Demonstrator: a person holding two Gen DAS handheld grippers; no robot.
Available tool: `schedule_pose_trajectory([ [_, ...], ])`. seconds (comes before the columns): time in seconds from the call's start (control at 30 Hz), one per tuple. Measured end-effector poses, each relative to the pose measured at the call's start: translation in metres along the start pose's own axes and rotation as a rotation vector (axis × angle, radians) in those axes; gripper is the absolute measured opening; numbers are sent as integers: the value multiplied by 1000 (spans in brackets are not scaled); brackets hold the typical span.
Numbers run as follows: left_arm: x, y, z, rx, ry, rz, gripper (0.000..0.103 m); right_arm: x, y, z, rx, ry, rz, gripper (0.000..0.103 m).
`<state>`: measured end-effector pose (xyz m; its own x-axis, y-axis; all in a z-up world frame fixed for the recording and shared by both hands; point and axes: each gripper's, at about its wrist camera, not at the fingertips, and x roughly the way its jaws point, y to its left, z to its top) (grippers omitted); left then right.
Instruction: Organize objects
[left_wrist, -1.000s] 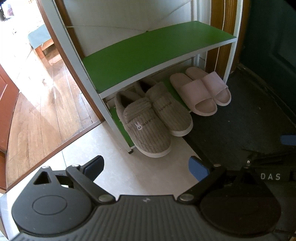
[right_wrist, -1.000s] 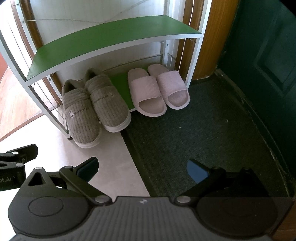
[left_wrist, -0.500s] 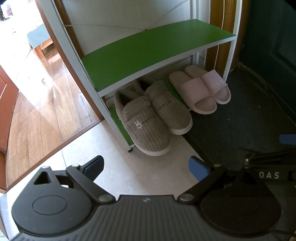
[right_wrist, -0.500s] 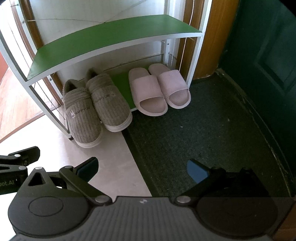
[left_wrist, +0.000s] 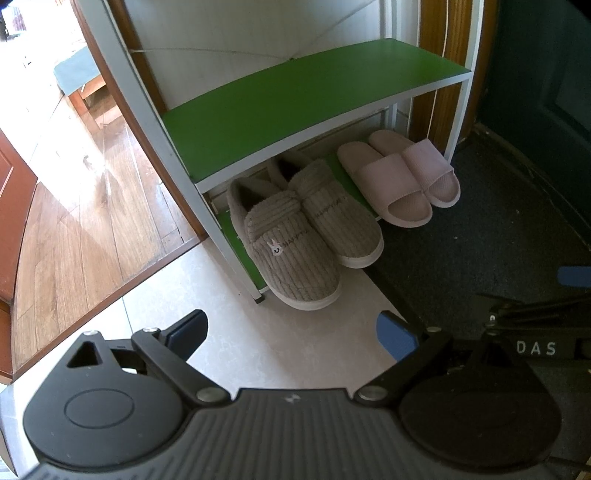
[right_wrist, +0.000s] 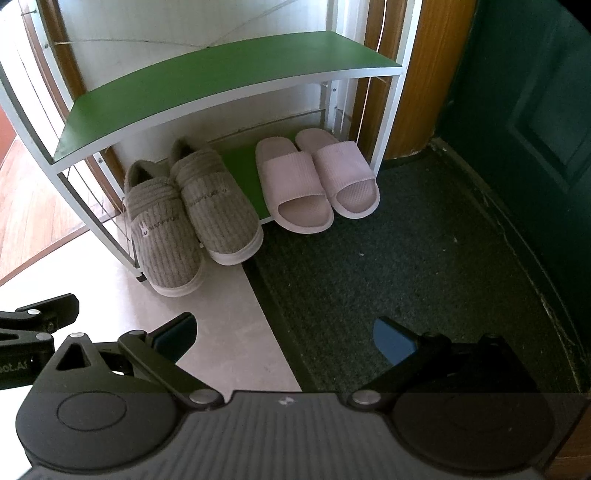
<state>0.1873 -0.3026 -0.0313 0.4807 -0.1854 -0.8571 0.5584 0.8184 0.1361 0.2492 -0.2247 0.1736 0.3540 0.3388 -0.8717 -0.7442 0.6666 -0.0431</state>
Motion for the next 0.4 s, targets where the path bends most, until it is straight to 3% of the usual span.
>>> schedule_pose_trajectory([
  [0.4, 0, 0, 1, 2, 2, -2, 98, 2, 0, 1, 0, 2, -1, 103],
])
